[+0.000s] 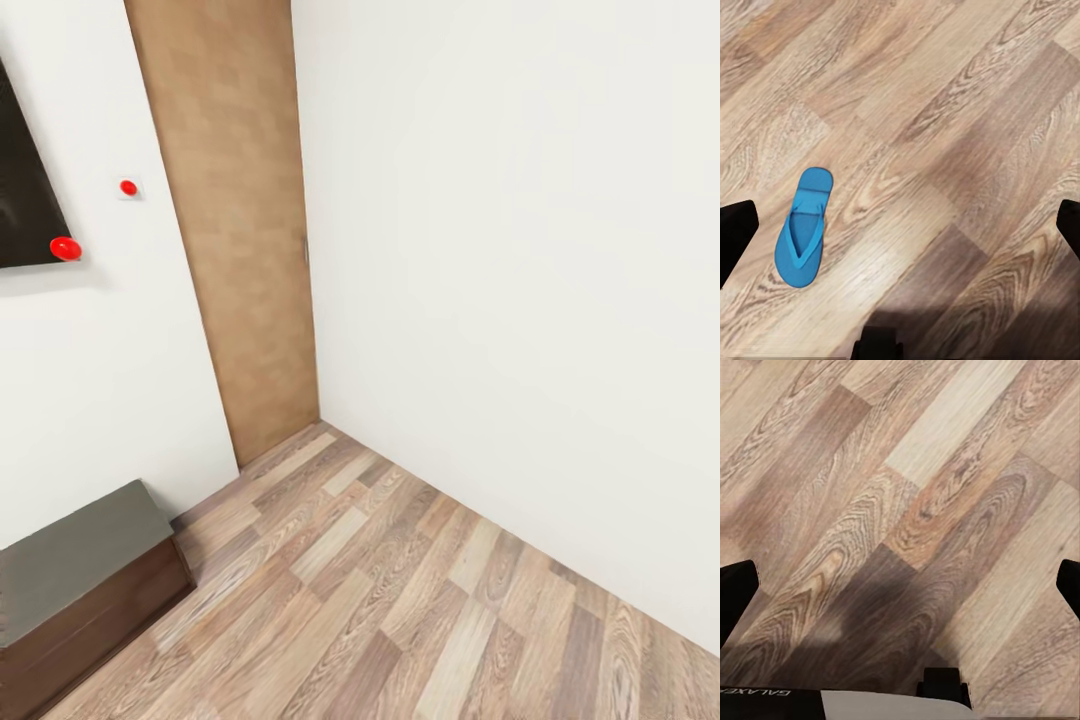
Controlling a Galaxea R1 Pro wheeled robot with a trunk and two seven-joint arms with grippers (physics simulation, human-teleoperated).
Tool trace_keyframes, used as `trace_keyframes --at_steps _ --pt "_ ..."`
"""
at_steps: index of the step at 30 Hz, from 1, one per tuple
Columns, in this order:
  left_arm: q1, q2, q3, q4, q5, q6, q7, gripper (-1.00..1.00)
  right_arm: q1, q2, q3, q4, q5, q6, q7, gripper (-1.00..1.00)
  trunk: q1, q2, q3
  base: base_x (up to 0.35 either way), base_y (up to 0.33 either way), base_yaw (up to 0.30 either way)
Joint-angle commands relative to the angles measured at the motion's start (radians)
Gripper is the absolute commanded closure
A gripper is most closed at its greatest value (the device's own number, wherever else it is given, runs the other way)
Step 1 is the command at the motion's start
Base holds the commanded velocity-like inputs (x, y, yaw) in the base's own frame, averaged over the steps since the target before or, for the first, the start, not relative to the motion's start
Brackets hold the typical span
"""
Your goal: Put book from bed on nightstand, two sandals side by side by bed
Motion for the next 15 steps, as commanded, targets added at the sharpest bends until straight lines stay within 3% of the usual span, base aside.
trace_keyframes --at_steps 1,15 --pt "0.0 -0.001 0.003 0.001 0.0 -0.003 0.0 -1.0 0.0 0.001 -0.006 -0.001 0.001 -0.001 0.008 -1.0 0.0 0.0 -0.001 -0.107 0.084 0.0" --pt "0.0 -0.001 0.003 0.001 0.0 -0.003 0.0 -1.0 0.0 0.001 -0.006 -0.001 0.001 -0.001 0.008 -1.0 0.0 0.0 -0.001 -0.027 0.01 0.0"
